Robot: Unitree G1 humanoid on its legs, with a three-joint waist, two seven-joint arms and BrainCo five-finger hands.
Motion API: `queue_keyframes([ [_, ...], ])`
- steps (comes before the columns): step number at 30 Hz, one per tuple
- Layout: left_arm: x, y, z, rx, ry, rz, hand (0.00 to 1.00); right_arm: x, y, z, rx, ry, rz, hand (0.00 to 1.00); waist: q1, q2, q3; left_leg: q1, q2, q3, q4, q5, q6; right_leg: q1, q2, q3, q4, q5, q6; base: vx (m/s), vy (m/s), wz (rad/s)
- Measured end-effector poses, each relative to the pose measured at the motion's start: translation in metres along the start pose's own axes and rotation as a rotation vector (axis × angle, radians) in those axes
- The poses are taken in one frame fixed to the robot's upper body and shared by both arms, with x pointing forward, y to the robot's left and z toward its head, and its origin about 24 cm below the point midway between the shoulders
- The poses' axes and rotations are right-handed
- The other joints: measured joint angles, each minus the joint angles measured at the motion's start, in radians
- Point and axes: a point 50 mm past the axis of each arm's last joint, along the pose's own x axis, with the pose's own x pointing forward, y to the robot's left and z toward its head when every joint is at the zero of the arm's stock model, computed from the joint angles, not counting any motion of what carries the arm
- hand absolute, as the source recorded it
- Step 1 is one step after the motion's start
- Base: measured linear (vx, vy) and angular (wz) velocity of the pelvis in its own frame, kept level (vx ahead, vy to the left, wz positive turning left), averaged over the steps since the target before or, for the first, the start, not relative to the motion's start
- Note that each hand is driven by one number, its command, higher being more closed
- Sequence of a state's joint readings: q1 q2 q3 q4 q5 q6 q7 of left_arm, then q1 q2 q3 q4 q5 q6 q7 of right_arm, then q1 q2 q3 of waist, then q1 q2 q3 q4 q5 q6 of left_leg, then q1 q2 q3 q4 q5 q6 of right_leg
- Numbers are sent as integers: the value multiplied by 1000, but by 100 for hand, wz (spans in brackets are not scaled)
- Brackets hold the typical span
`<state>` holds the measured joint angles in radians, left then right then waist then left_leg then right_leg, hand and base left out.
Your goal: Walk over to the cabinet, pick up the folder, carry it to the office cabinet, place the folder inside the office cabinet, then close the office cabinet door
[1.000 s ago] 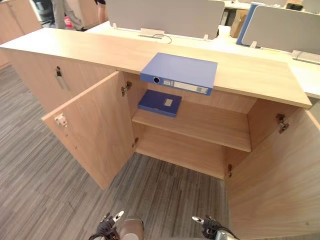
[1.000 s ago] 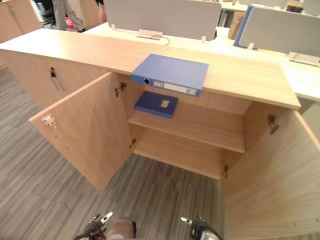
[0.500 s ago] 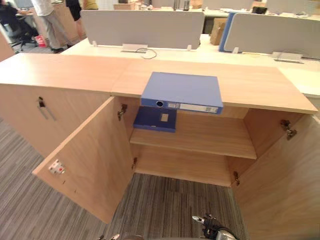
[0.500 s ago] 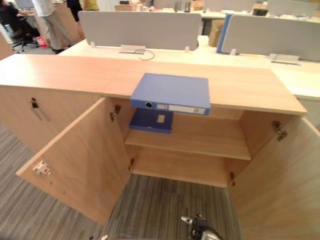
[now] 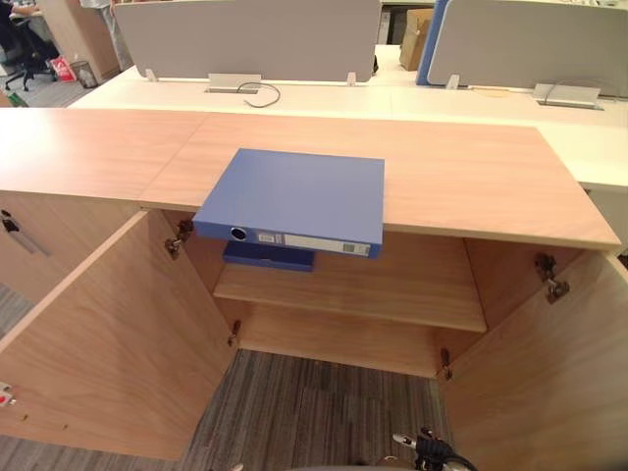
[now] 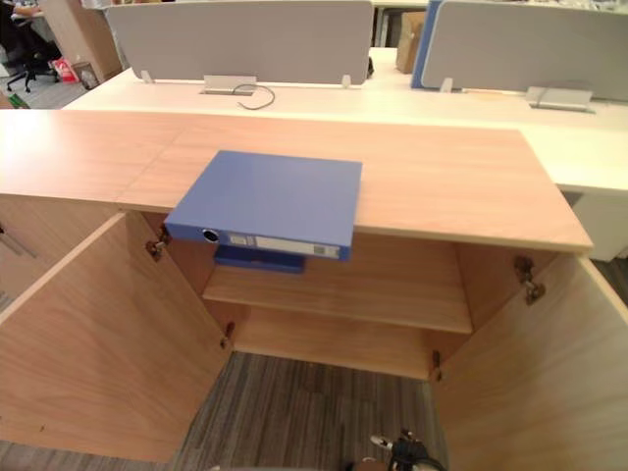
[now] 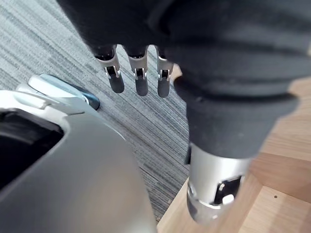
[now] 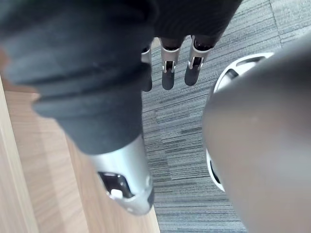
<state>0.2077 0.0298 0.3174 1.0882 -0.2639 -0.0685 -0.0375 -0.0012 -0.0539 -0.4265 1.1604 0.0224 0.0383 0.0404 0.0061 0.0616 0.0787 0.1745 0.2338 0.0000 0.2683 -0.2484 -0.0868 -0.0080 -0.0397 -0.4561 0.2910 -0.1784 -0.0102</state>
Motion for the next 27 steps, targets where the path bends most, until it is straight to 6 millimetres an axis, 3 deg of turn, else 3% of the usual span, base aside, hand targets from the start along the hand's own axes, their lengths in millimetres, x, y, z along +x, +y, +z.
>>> queue_keyframes([
  [3,0,0,4,-26,-20,-2,0,0,-1,-6,52,22,-14,0,12,-10,-1,-153,22,-15,377,-6,-58,82,27,-3,-78,7,-10,210,-72,3],
  [4,0,0,6,-36,-28,-3,0,0,-1,-7,64,28,-18,0,19,-11,0,-215,31,-11,515,-25,-62,115,39,0,-102,9,-13,233,33,-23],
  [6,1,-1,9,-50,-42,-4,0,0,2,-5,70,26,-10,0,37,-20,6,-285,15,18,598,-66,-41,149,37,28,-116,10,-12,190,101,-43],
  [8,2,-1,16,-58,-58,-7,0,3,14,2,96,28,17,0,49,-36,22,-339,-37,43,512,-102,-16,166,3,78,-109,15,-2,135,212,-66],
  [9,2,-3,17,-59,-59,-14,0,3,19,7,97,16,24,0,50,-33,25,-351,-48,42,400,-74,-10,171,-2,97,-108,17,19,110,252,-60],
  [10,2,-5,16,-65,-55,-18,0,4,22,10,95,5,34,0,51,-19,27,-351,-51,40,289,6,27,169,2,119,-109,16,42,106,251,-55],
  [12,3,8,25,-89,-75,10,0,3,37,4,124,23,70,0,49,-88,19,-296,-131,68,184,43,48,169,-53,179,-155,21,57,127,241,-11],
  [14,3,7,26,-167,-79,6,0,3,36,3,126,25,67,0,47,-95,17,-295,-163,69,168,50,58,176,-74,183,-177,28,52,95,164,26],
  [17,4,1,29,-245,-87,-14,0,2,42,-2,98,37,89,0,48,-101,5,-285,-198,67,130,67,77,189,-98,182,-216,53,78,70,106,16],
  [24,-1,-42,65,-244,-228,-215,0,1,39,-7,-23,38,105,0,37,-106,-26,-189,-247,44,-161,235,78,175,-125,173,-254,80,92,-20,-57,9],
  [27,-20,-74,78,-259,-326,-362,0,0,29,-13,-66,55,85,0,36,-106,-30,-161,-247,18,-253,290,76,165,-118,163,-256,80,92,-59,-55,12],
])
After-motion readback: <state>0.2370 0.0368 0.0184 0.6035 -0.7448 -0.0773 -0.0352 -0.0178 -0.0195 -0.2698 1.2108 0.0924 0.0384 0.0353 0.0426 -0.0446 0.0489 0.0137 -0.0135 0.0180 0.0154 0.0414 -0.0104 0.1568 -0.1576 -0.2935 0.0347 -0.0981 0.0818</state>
